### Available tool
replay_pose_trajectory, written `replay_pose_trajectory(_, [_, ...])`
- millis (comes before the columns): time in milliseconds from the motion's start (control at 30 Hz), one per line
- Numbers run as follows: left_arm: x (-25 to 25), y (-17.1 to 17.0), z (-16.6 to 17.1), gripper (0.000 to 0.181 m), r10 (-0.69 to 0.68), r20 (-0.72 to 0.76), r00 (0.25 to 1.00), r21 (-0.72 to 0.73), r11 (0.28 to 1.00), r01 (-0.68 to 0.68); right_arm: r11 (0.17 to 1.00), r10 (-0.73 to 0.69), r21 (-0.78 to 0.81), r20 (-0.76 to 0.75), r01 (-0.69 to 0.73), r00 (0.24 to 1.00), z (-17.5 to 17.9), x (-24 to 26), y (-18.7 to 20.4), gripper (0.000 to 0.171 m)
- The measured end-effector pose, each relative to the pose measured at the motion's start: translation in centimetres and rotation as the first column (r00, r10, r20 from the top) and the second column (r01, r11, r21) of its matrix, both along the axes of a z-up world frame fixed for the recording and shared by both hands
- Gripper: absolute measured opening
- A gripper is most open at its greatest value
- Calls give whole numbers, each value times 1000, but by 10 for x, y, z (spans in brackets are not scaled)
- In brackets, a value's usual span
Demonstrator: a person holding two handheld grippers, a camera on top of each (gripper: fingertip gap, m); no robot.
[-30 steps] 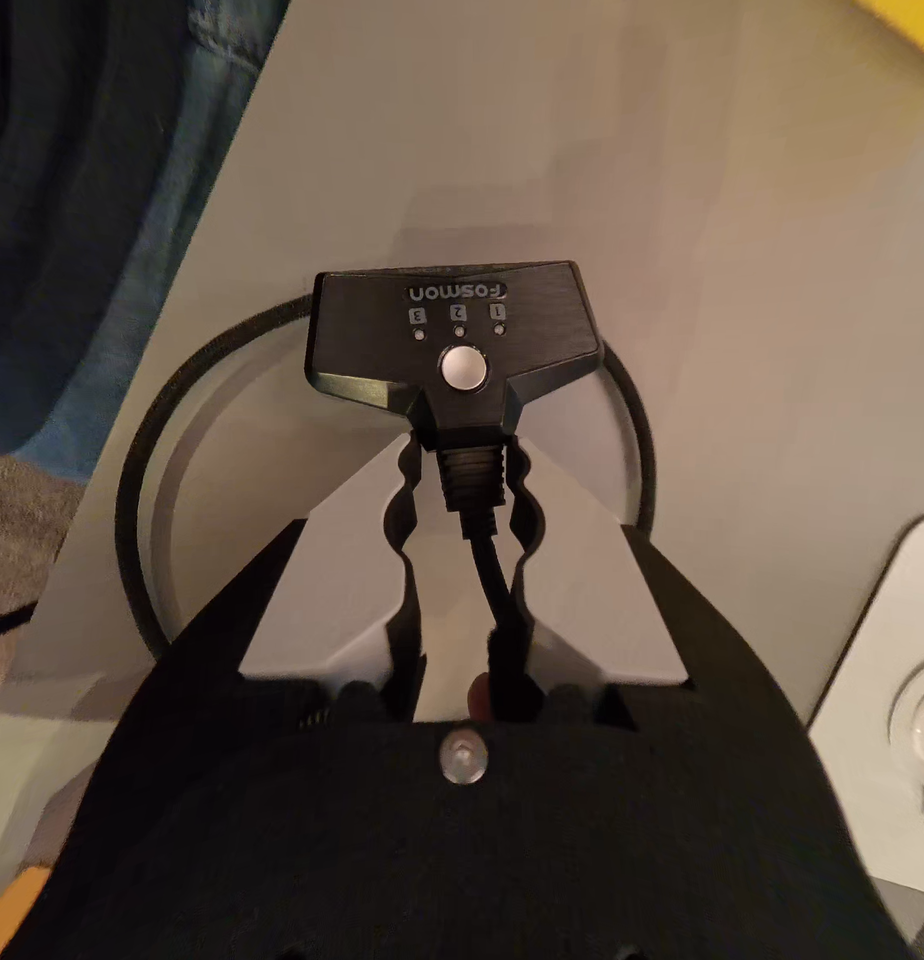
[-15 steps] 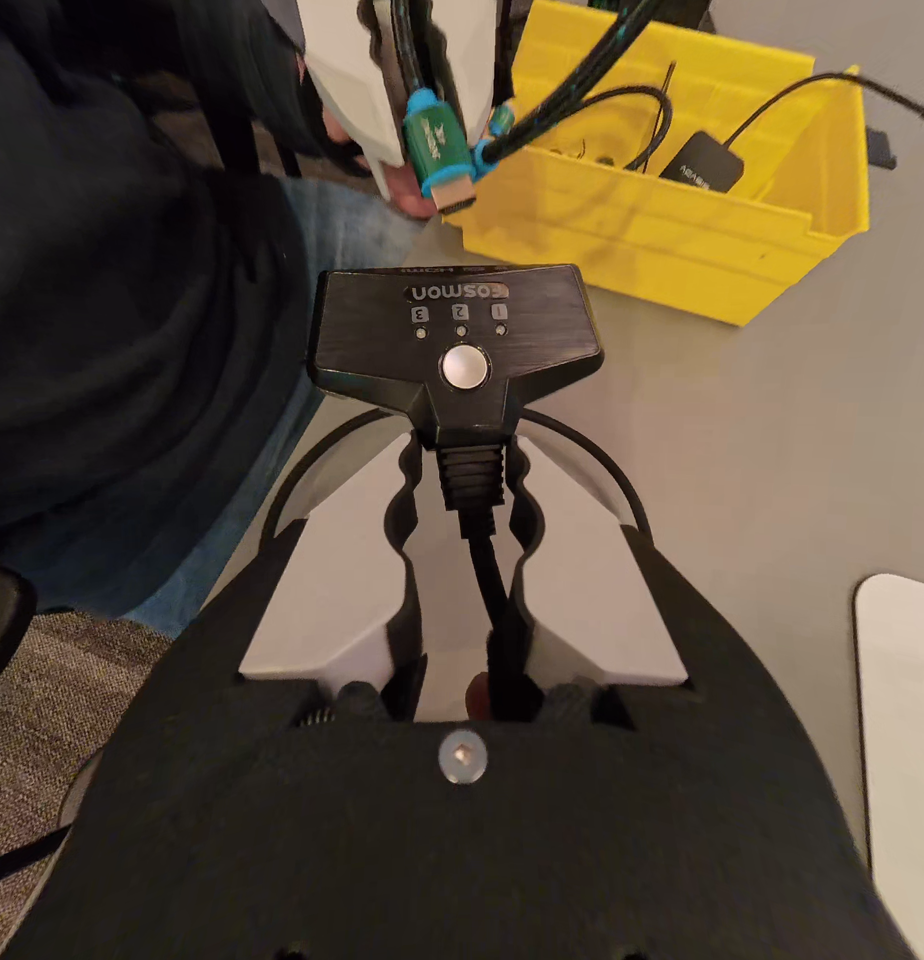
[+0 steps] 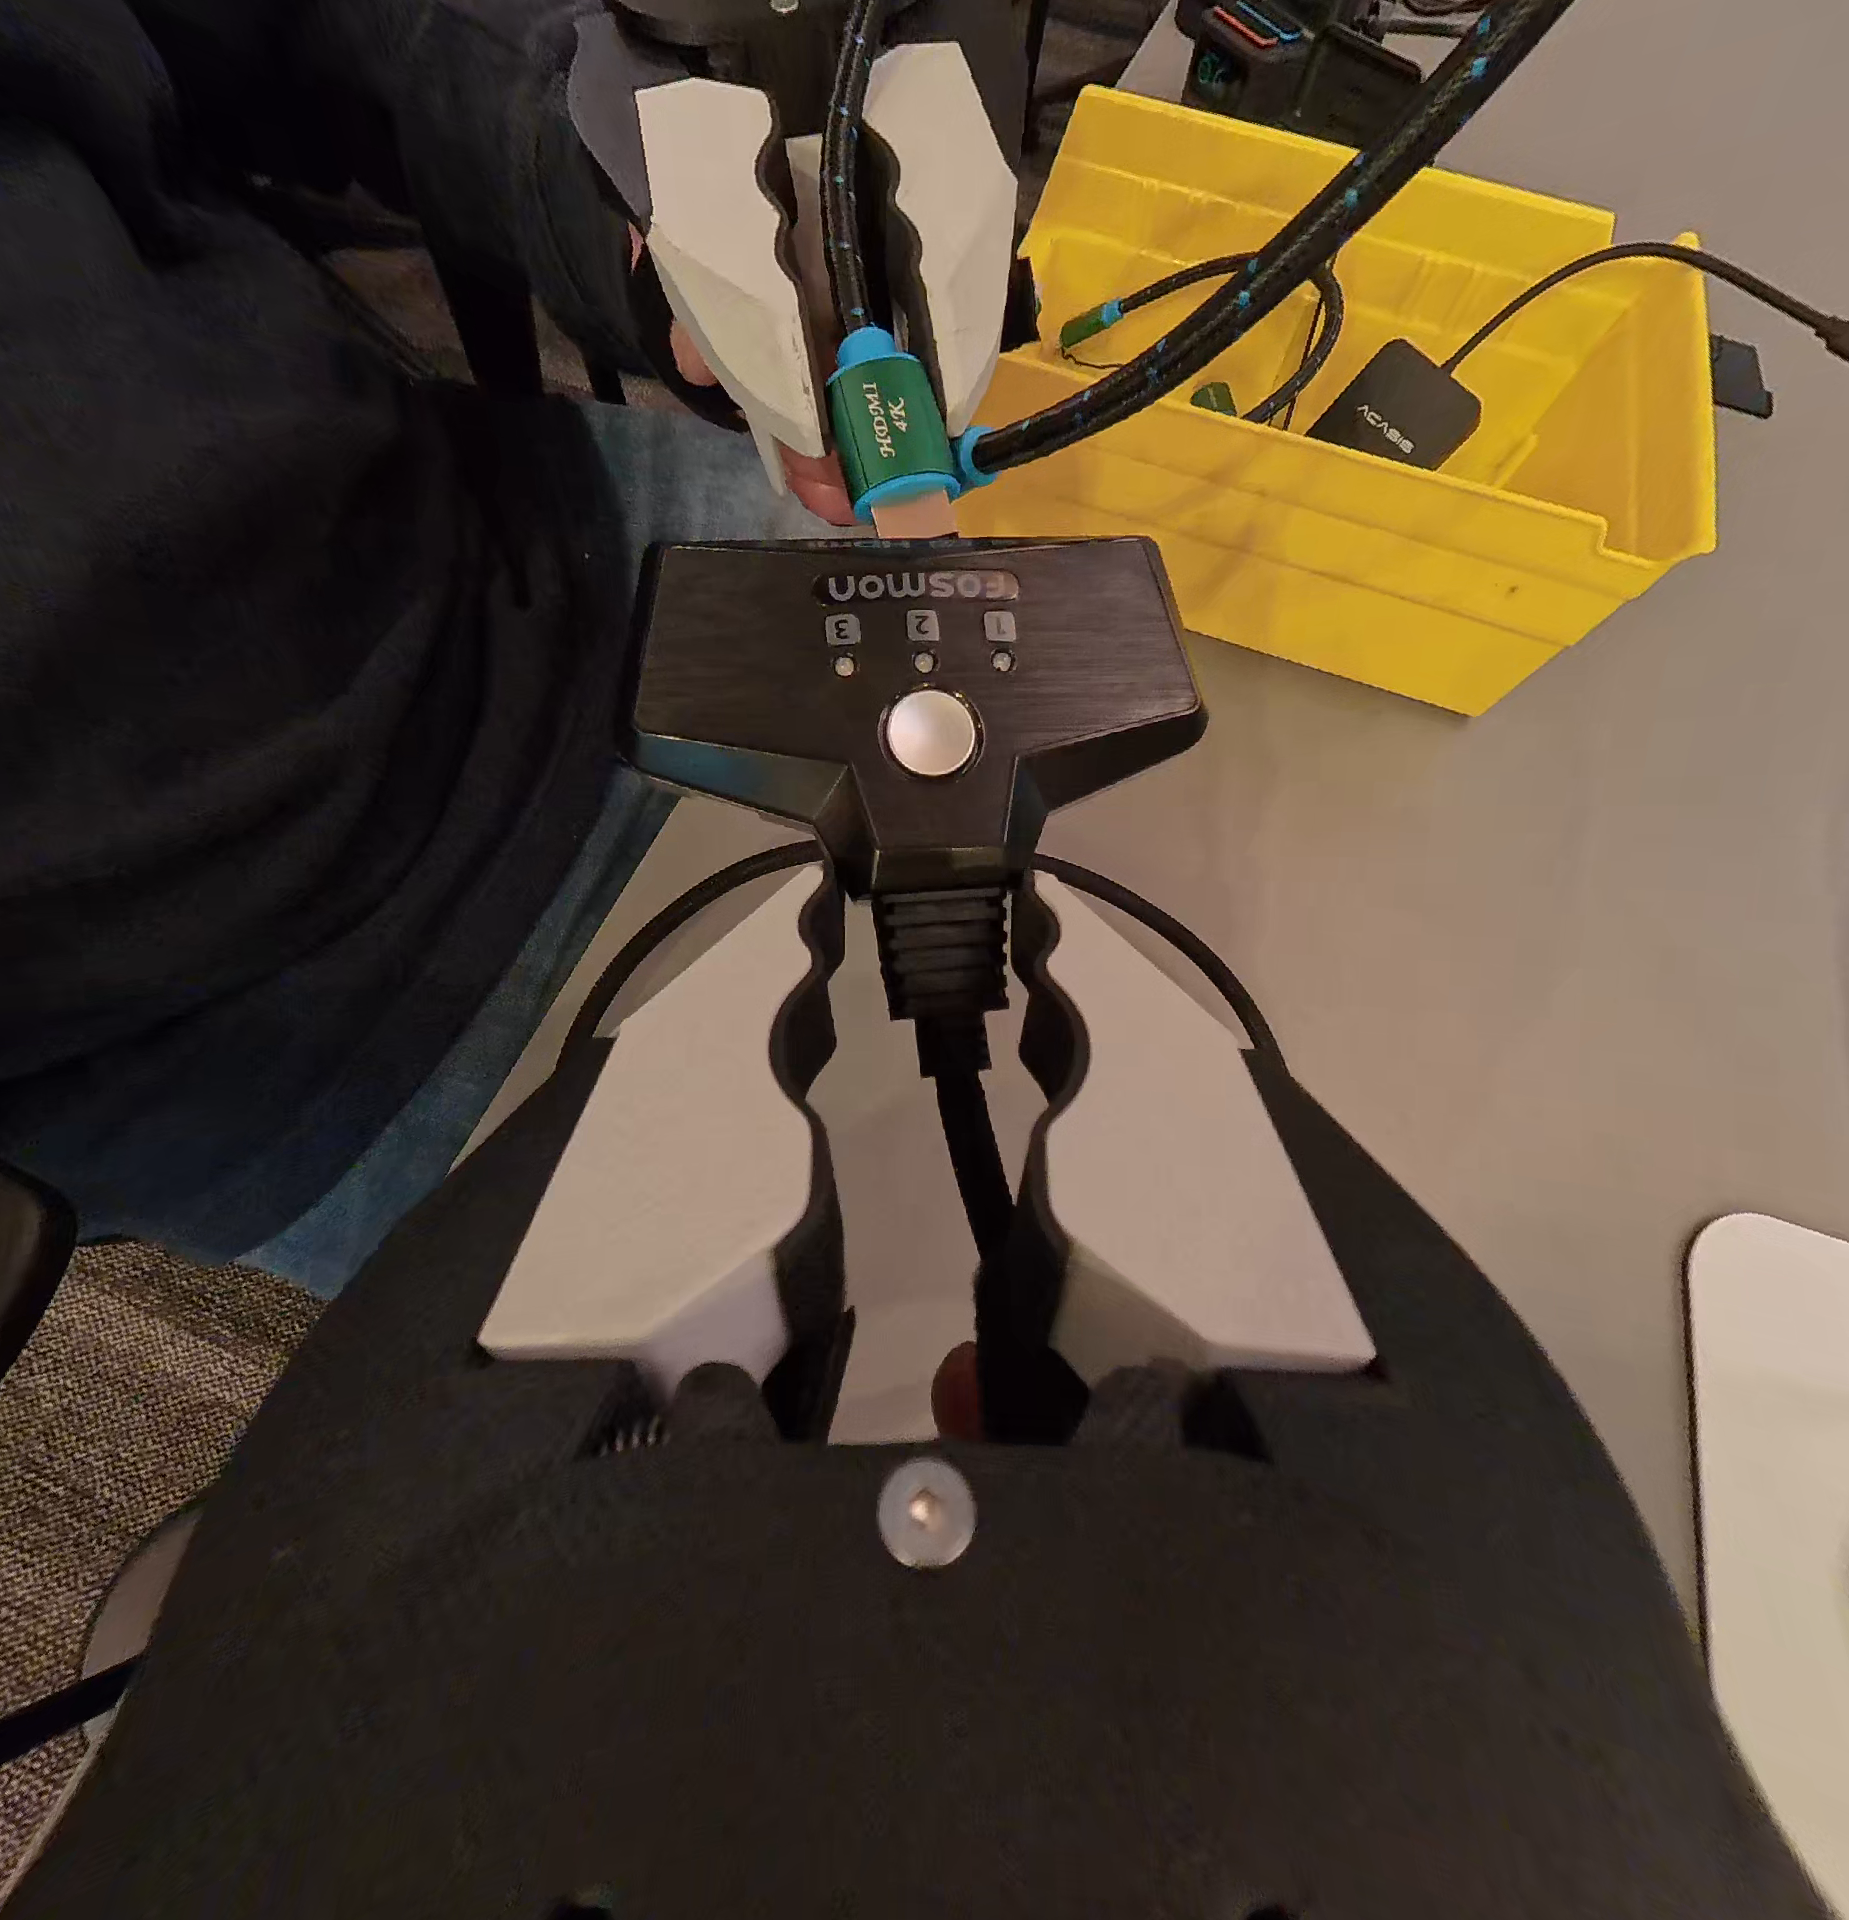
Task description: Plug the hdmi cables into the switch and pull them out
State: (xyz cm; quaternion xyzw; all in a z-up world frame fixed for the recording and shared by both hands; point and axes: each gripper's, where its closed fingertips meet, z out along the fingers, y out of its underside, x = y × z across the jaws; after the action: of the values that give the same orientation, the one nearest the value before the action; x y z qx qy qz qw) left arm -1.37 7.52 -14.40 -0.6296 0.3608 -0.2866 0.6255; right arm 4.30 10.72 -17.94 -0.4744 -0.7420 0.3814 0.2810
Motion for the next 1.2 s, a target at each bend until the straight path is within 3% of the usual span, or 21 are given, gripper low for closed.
replay_pose_trajectory(467, [1, 2, -2, 19, -40, 93, 995, -108, 993, 50, 1000, -16, 22, 7, 16, 1000, 0, 1, 3, 31])
replay_pose_trajectory(1200, [7, -3, 0, 20, -71, 103, 992, -78, 994, 79, 997, -20, 76, 66, 15, 998, 2, 1, -1, 30])
